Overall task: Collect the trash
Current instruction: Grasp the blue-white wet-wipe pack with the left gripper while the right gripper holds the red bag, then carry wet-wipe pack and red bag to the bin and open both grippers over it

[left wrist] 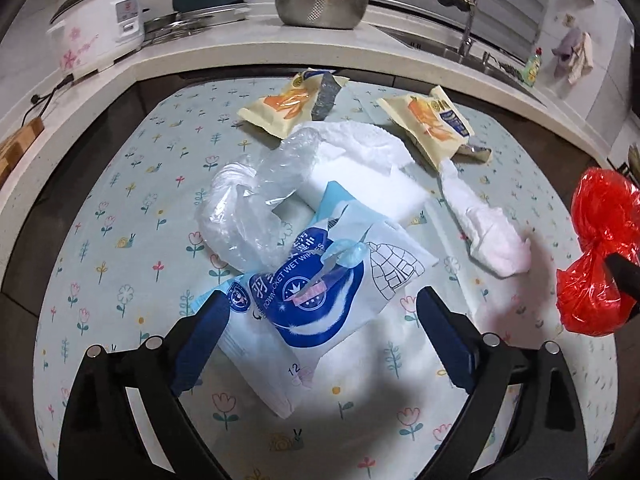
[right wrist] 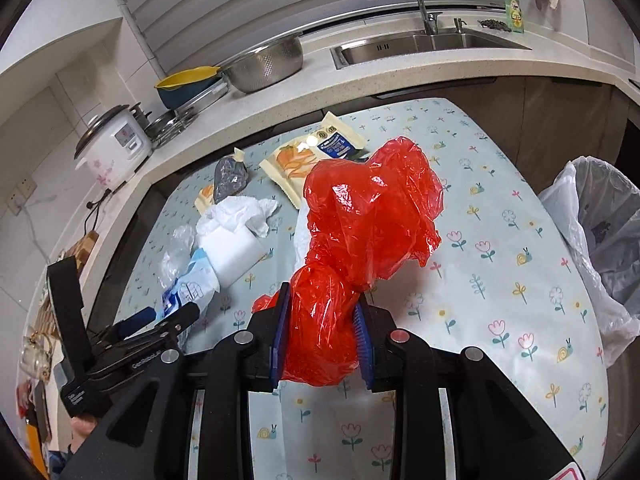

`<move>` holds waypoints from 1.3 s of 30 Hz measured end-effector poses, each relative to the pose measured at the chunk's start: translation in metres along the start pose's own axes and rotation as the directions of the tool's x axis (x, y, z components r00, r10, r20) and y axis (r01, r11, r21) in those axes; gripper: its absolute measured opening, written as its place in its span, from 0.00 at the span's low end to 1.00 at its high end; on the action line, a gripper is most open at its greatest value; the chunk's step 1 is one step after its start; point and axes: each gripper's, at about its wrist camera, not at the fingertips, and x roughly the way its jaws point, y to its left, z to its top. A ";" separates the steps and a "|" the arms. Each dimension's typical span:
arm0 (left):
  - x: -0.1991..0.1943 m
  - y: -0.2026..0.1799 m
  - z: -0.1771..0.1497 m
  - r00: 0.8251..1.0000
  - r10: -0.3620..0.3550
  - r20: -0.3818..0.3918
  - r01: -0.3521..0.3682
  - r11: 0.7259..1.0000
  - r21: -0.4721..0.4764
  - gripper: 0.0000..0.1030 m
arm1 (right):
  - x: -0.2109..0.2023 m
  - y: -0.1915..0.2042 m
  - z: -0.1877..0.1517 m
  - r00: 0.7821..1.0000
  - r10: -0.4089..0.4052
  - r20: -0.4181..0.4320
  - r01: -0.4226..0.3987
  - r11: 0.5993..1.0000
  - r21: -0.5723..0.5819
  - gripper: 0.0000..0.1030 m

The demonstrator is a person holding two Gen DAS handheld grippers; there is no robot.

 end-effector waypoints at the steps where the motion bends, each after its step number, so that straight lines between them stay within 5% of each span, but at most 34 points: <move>1: 0.003 -0.001 0.000 1.000 0.001 0.001 -0.001 1.000 0.019 0.87 | 0.002 0.000 -0.001 1.000 -0.002 -0.005 0.002 1.000 0.000 0.27; 13: -0.002 -0.012 -0.001 0.999 -0.040 0.000 0.040 0.999 0.020 0.50 | 0.007 0.000 -0.005 1.000 -0.011 -0.020 0.011 1.000 0.003 0.27; 27: -0.053 -0.083 0.009 0.983 -0.181 0.035 0.180 0.983 0.036 0.48 | -0.047 -0.041 -0.003 0.996 -0.047 0.073 0.044 0.998 0.053 0.27; 39: -0.066 -0.205 0.027 0.949 -0.316 0.019 0.309 0.938 0.154 0.48 | -0.101 -0.137 0.008 0.972 -0.160 0.175 0.126 0.974 0.190 0.27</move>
